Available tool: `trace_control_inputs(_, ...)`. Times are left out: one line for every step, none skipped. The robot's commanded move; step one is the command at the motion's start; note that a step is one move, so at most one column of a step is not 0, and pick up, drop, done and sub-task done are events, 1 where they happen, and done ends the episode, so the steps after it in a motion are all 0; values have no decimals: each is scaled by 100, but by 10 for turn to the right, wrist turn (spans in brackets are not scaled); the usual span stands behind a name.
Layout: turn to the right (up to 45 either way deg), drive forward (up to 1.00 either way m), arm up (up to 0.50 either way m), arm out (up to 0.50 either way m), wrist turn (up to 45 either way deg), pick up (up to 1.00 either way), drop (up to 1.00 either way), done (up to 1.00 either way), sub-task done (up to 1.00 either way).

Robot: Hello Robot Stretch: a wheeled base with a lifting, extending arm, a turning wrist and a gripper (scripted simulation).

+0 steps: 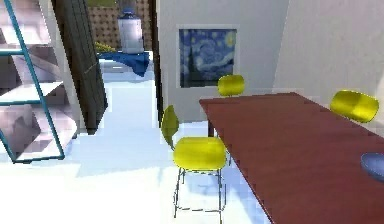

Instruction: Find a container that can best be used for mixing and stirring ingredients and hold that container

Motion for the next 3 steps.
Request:
trace_control_inputs(0, 60, 0, 0, 0, 0, 0, 0, 0)
trace_control_inputs(0, 0, 50, 0, 0, 0, 0, 0, 0)
trace_control_inputs(0, 0, 38, 0, 0, 0, 0, 0, 0)
